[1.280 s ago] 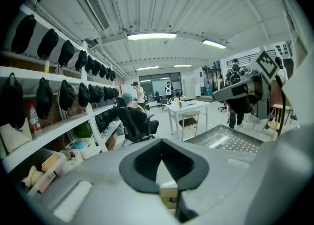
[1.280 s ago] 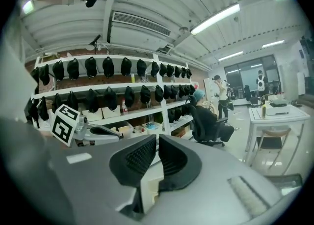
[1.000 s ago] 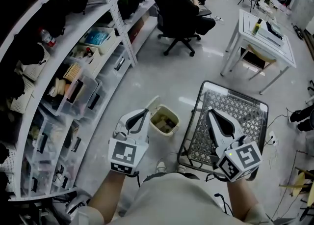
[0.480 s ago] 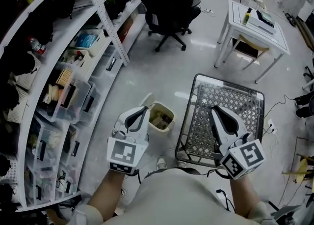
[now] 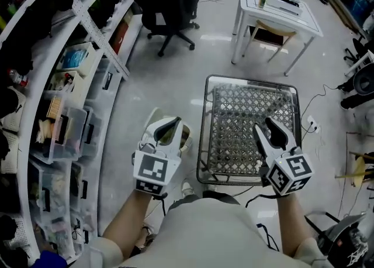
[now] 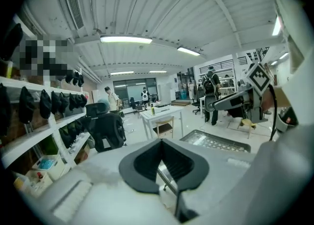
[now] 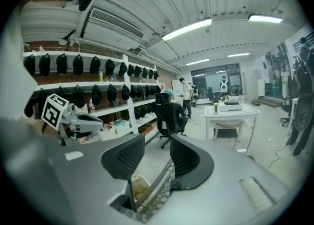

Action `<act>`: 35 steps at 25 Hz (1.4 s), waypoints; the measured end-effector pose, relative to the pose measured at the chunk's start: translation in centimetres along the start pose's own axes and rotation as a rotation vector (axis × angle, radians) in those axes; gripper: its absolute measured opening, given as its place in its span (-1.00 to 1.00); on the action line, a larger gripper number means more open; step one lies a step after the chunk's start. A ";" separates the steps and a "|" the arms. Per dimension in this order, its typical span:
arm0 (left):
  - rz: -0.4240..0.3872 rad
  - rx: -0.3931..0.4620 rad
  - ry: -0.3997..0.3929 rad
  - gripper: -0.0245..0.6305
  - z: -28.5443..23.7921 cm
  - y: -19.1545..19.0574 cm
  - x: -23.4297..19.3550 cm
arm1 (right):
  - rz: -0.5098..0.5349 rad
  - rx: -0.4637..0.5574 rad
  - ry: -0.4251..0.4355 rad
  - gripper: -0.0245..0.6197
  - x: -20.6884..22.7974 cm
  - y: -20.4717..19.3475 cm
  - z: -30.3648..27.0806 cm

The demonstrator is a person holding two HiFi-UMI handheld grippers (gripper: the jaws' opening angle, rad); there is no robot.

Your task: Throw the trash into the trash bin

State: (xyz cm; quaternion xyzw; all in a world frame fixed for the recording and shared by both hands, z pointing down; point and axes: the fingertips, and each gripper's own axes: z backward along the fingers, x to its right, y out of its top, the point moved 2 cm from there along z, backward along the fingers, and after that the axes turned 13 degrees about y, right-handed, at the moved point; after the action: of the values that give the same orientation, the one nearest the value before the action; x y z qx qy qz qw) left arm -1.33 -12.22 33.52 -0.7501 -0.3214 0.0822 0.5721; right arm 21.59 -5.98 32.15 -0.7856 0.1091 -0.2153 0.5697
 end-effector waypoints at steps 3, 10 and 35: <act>-0.002 -0.027 -0.055 -0.92 -2.3 -1.0 2.5 | -0.063 -0.035 -0.066 -0.40 3.0 -2.9 1.7; 0.009 -0.130 -0.166 -0.92 -6.0 -4.9 7.5 | -0.175 -0.154 -0.198 -0.37 8.0 -11.0 4.9; -0.054 -0.542 -0.433 -0.92 -8.0 -20.9 19.9 | -0.442 -0.659 -0.346 -0.40 13.7 -42.1 8.5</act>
State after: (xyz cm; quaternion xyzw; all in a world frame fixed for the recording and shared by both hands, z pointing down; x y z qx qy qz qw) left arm 10.04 -4.31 60.09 -0.8312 -0.4651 0.1361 0.2724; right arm 34.56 9.28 72.51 -0.9546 -0.0960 -0.1511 0.2383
